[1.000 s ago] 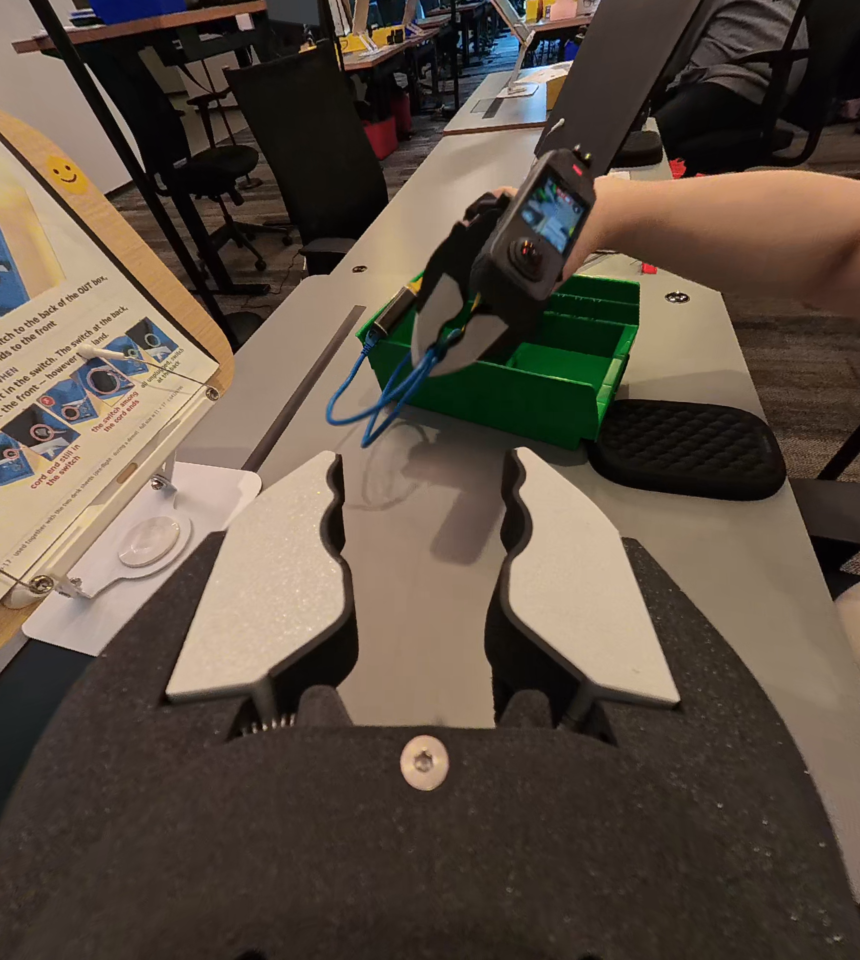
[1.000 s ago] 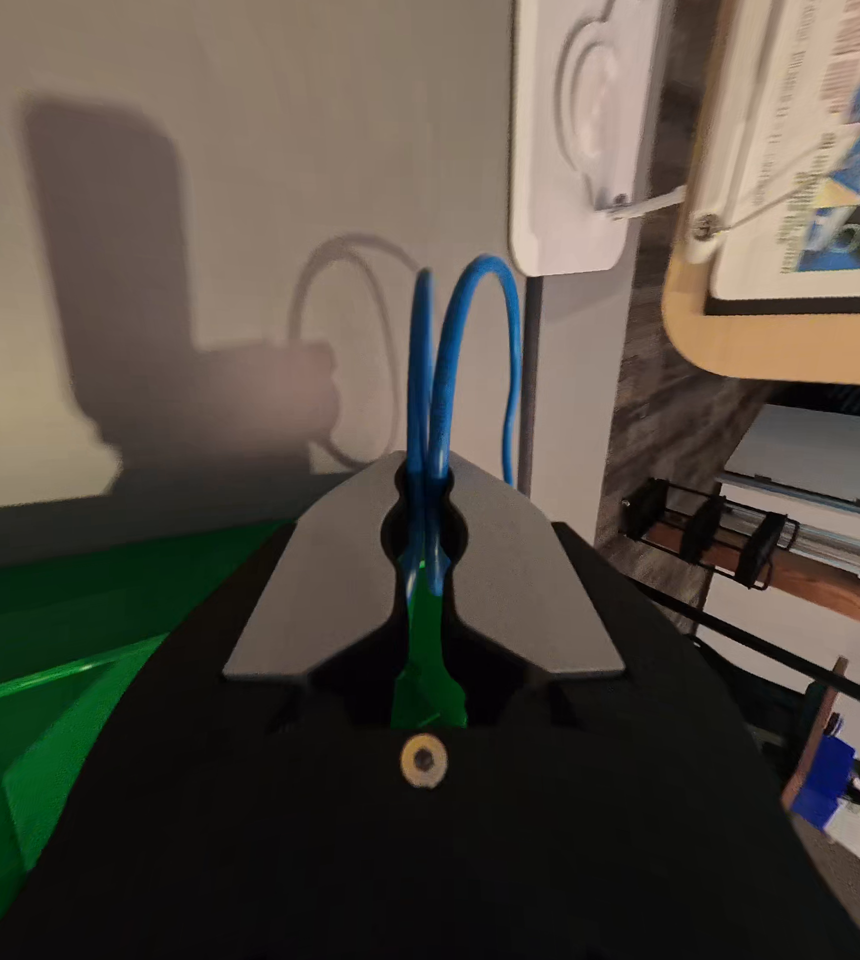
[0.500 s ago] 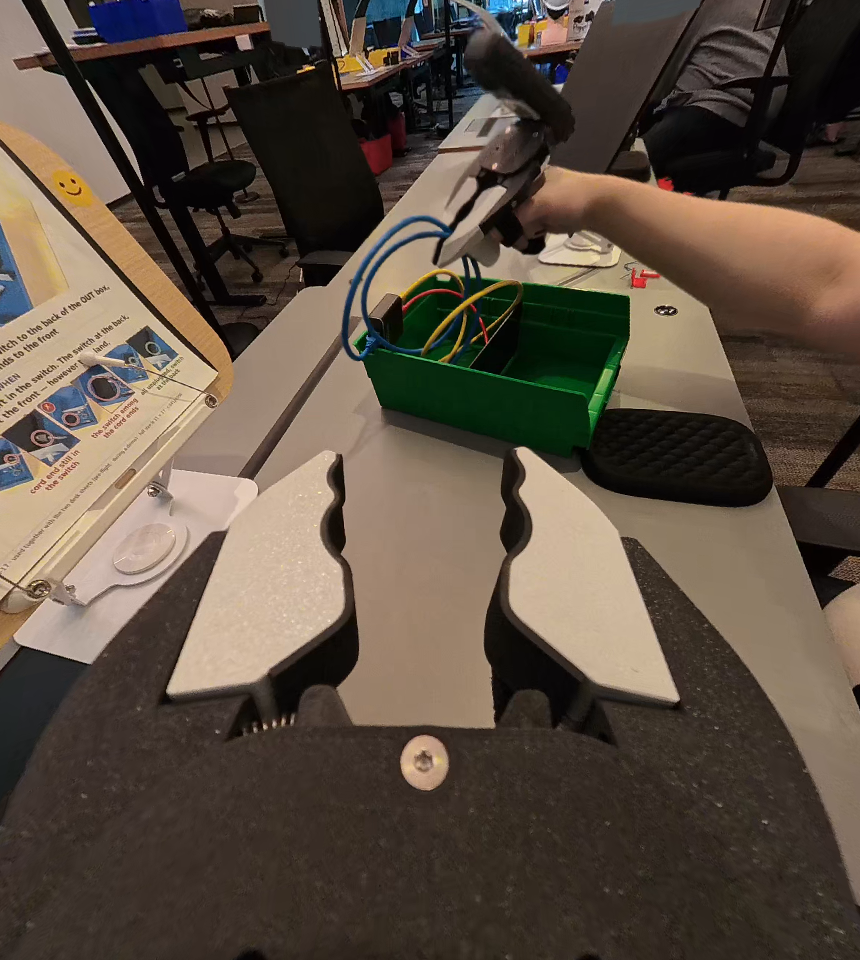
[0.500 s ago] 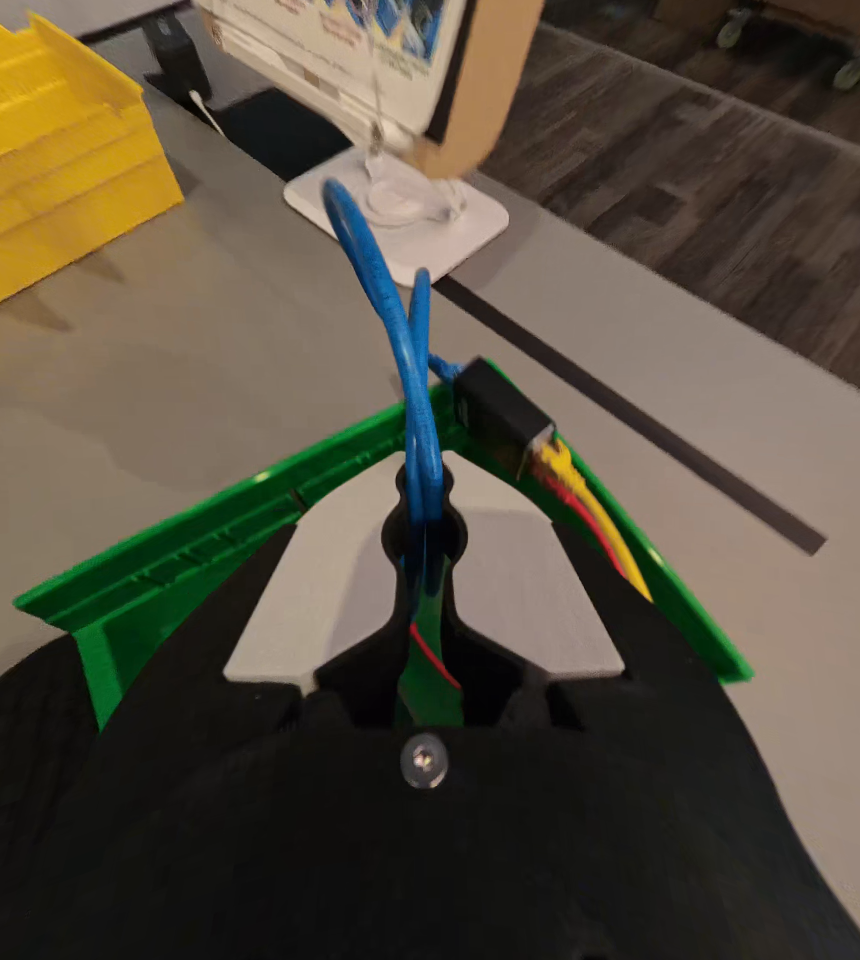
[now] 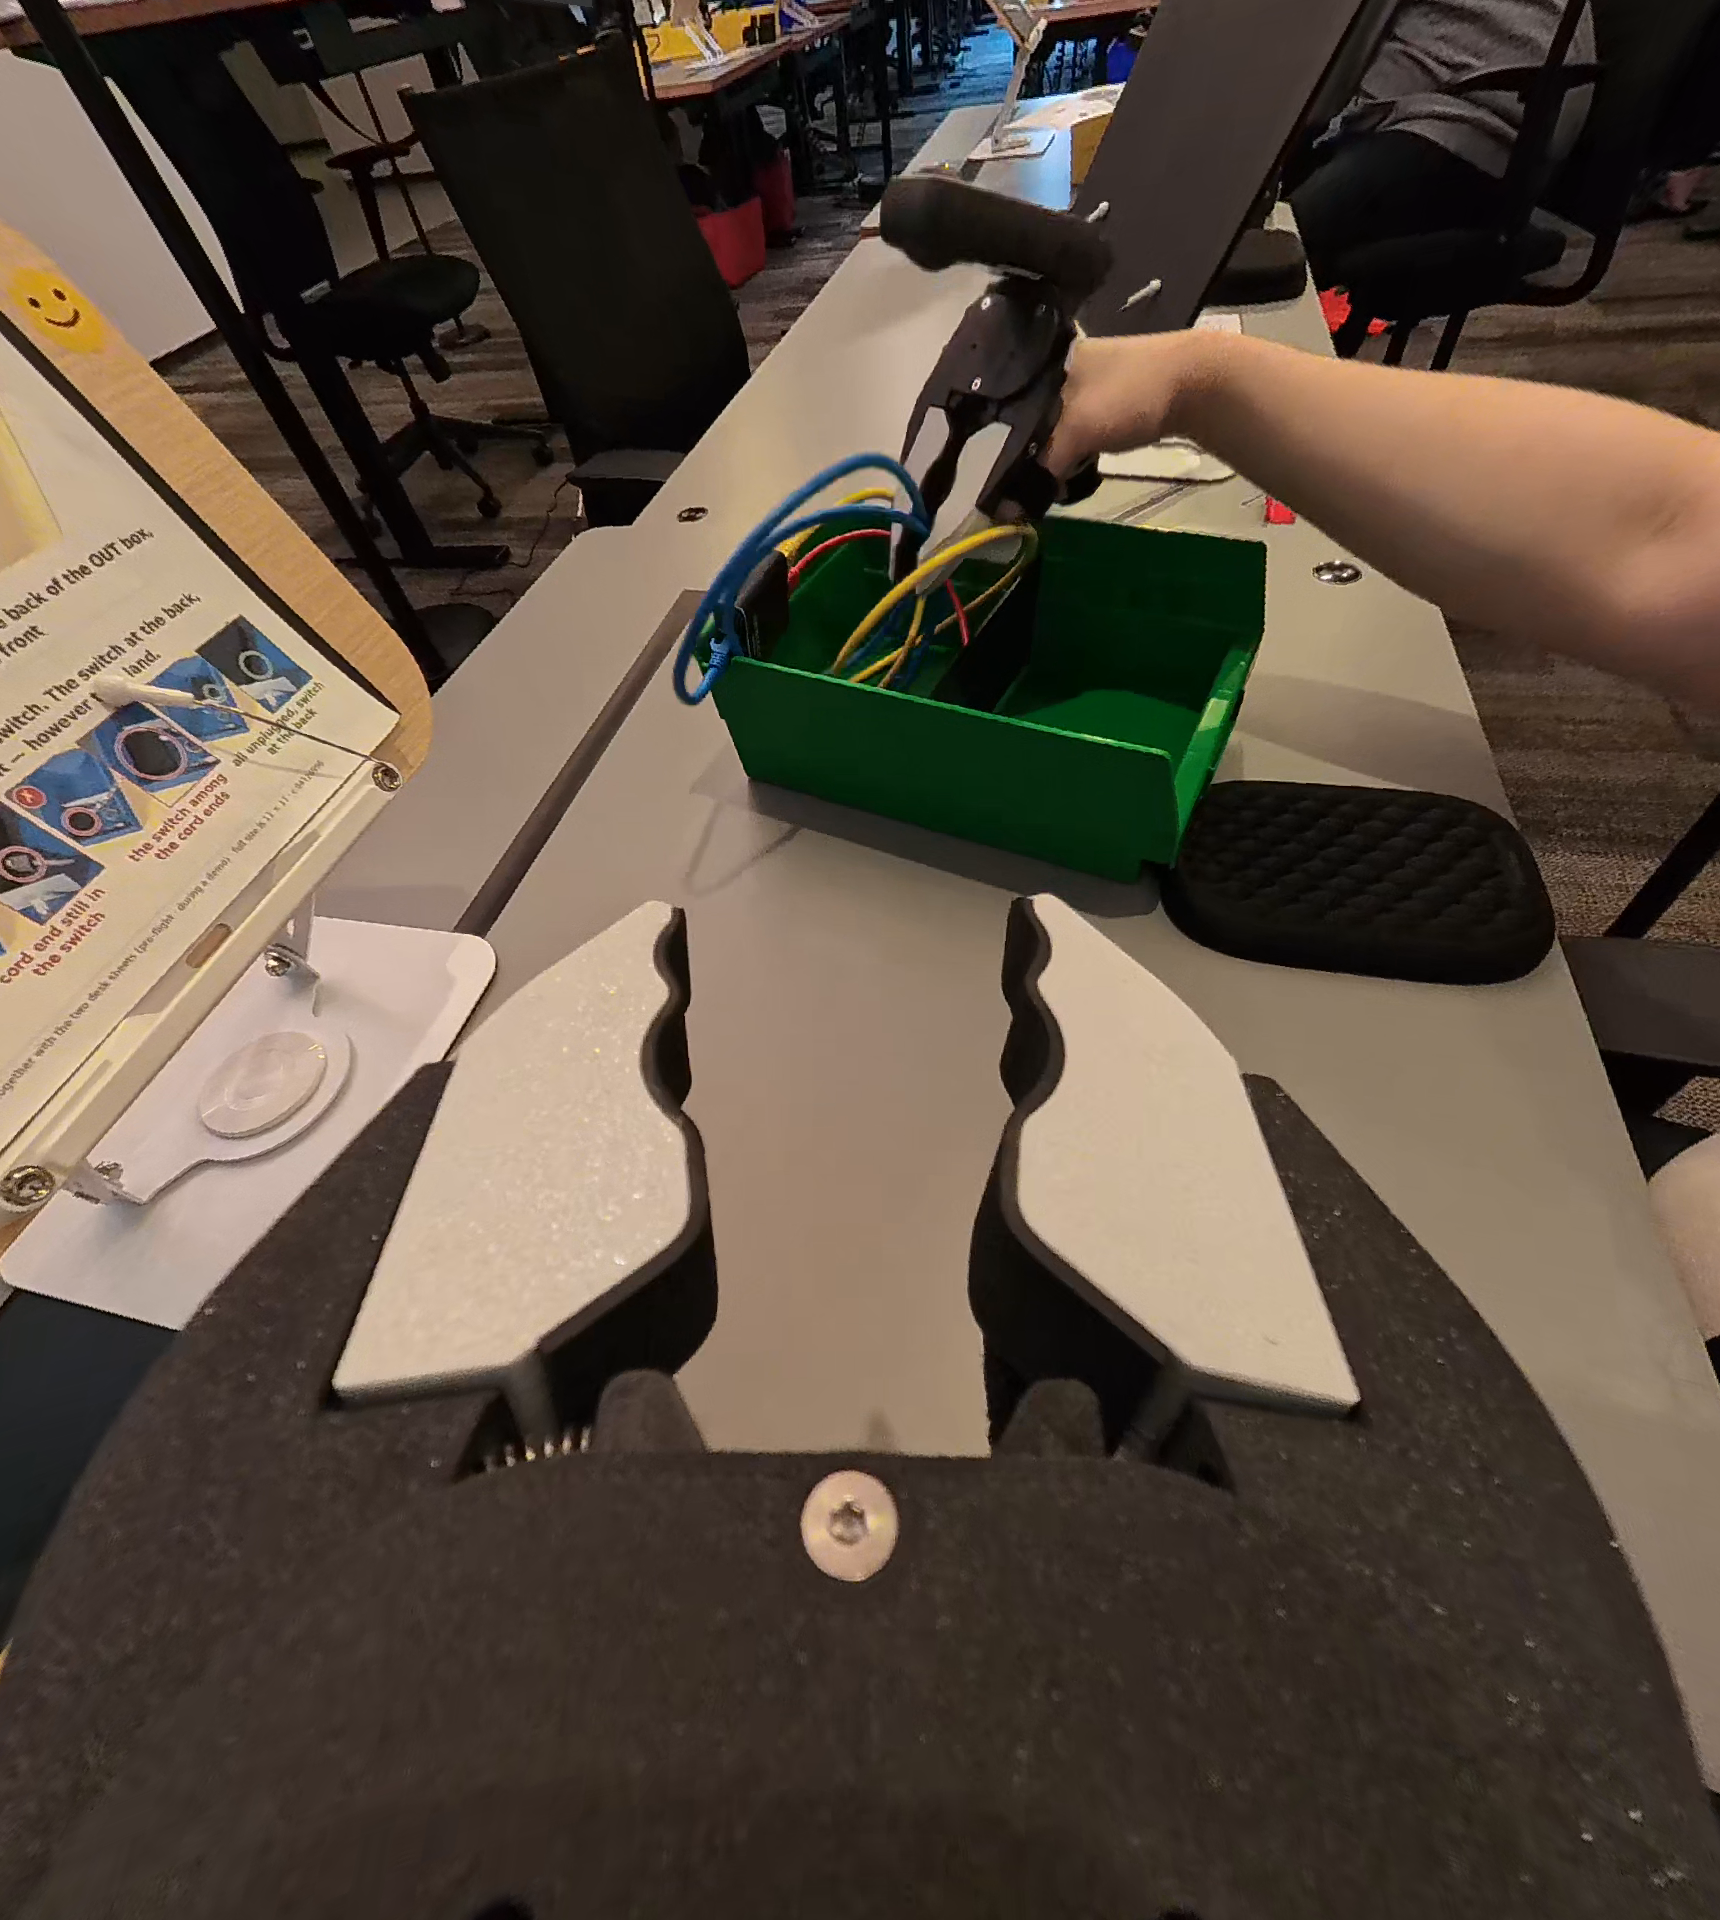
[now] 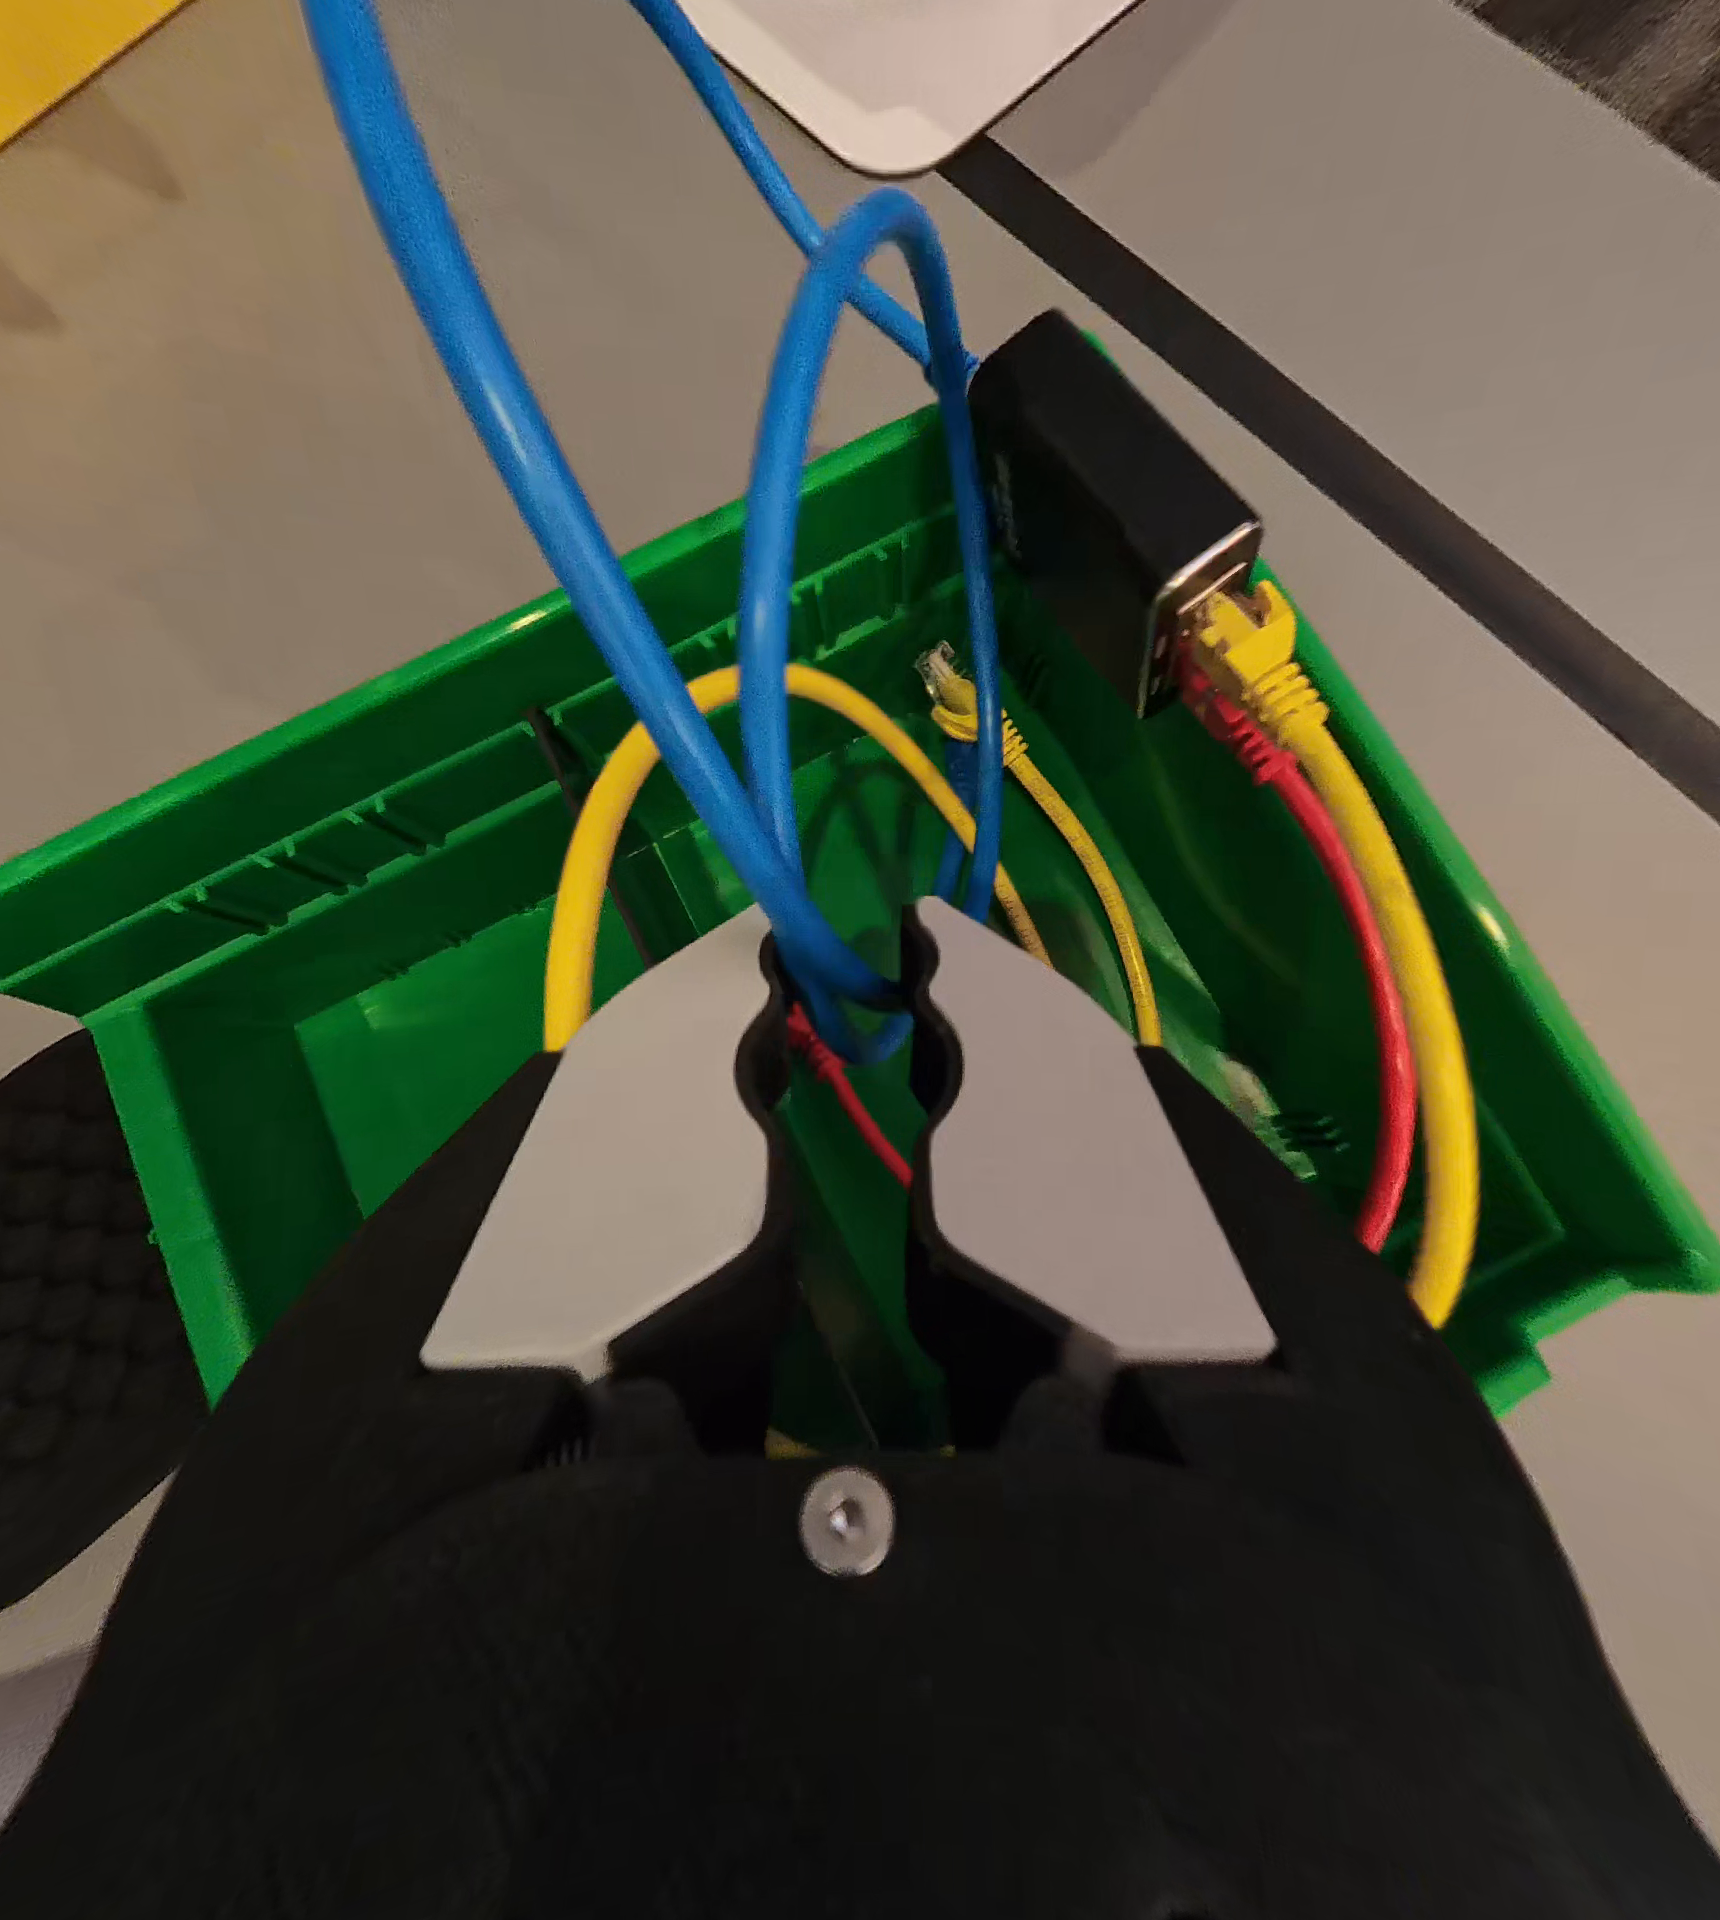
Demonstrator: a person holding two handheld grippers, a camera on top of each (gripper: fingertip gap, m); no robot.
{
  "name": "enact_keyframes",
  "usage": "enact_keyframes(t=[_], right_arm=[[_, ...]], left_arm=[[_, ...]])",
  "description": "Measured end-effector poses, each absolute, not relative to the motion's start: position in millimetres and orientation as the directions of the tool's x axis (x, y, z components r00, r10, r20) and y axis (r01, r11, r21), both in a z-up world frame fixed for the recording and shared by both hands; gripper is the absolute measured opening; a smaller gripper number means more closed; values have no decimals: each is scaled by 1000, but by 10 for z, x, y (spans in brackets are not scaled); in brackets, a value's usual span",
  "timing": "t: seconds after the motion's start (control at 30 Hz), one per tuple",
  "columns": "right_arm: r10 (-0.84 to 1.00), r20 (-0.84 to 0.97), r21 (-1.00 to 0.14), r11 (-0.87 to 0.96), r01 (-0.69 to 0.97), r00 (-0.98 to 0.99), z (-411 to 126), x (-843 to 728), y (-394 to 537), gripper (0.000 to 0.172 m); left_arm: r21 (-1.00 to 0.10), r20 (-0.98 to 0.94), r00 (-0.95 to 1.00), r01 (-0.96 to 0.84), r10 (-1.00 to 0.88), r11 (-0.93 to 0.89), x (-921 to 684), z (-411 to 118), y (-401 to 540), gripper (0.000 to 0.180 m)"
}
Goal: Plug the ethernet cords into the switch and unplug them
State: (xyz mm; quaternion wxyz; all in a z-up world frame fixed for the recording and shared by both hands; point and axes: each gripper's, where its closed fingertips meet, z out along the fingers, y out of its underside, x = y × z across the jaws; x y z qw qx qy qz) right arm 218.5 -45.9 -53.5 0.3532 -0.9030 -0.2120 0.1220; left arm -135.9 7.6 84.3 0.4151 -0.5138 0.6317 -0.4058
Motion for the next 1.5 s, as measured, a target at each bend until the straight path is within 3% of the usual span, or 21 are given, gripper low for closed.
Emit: enact_keyframes(t=[0.2,0.43,0.63,0.83,0.93,1.0,1.1,1.17,1.3,1.5], right_arm=[[448,2,-748,-593,298,894,-265,2308,-553,31],[290,104,-830,-502,244,951,135,2626,-913,40],[34,76,-759,-647,80,997,-142,2911,-1391,52],[-96,-188,-599,-777,-192,977,-680,2620,-1781,55],[-189,-218,-485,-830,-274,957,-908,2631,-1822,49],[-173,-248,-419,-868,-266,953,-993,2575,-1780,28],[-199,-165,-286,-928,-240,966,-1176,2647,-1752,19],[-252,-128,-226,-934,-275,959,-1228,2690,-1695,12],[-238,-203,-207,-938,-279,950,-1222,2533,-1374,10],[-119,-234,-187,-968,-165,965,-1221,2216,-994,9]], left_arm=[[-943,-101,-122,-306,-987,134,-1389,854,98,57],[-950,-90,-101,-289,-991,116,-1466,885,162,57],[-947,-91,-69,-302,-993,108,-1532,869,232,57],[-930,-86,35,-361,-996,68,-1692,843,382,58],[-864,-65,238,-499,-969,-64,-2040,701,619,56],[-795,-85,401,-579,-912,-180,-2410,554,796,63],[-691,-84,596,-612,-799,-384,-3014,298,958,65],[-629,-53,713,-568,-700,-531,-3398,116,1058,66],[-540,46,876,-382,-480,-750,-4002,-212,1275,69],[-450,167,938,-202,-304,-870,-4518,-596,1357,75]])
